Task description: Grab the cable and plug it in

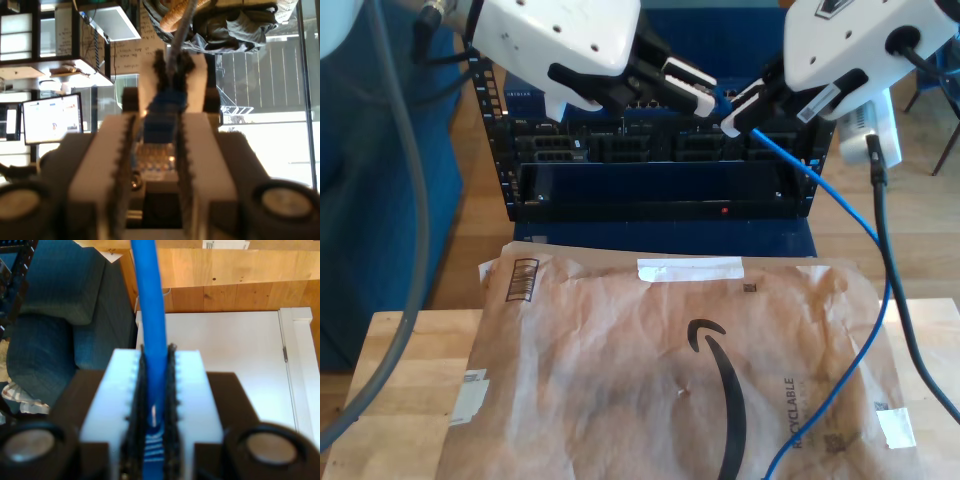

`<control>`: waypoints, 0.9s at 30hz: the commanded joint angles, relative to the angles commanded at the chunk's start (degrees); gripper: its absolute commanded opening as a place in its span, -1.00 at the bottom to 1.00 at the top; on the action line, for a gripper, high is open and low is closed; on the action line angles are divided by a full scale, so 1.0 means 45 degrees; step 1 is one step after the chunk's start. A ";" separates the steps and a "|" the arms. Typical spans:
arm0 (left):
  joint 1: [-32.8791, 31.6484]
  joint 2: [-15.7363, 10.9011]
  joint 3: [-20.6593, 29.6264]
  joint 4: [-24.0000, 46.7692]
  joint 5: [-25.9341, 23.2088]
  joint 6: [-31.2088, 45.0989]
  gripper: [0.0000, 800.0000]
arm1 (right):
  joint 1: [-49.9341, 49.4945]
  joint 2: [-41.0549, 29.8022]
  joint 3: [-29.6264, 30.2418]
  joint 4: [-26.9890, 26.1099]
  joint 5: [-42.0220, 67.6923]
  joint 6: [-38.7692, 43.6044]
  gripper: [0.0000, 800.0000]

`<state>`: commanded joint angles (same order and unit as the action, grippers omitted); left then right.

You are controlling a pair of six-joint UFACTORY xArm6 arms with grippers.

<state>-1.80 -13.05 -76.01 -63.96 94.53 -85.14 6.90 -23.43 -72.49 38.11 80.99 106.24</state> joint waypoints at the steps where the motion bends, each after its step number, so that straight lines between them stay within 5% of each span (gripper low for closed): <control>1: 0.0000 0.0000 0.0000 0.0000 0.0020 -0.0020 -0.99 | 0.0000 0.0000 0.0000 0.0000 0.0000 0.0000 -0.81; 6: 0.0000 0.0020 0.0000 0.0000 0.0078 -0.0020 -0.99 | -0.0020 -0.0020 -0.0020 0.0000 0.0000 -0.0020 -0.08; 10: 0.0156 0.0039 0.0000 0.0020 0.0117 -0.0410 -0.99 | -0.0098 -0.0137 -0.0098 -0.0059 0.0000 -0.0137 0.94; 27: 0.2266 0.1582 -0.0078 -0.1719 0.2442 -0.2930 -0.99 | -0.0117 -0.1797 0.0449 -0.0117 -0.1407 -0.2540 1.00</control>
<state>8.40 -5.93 -76.36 -71.69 105.52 -98.33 6.37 -31.52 -70.47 37.58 74.66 94.81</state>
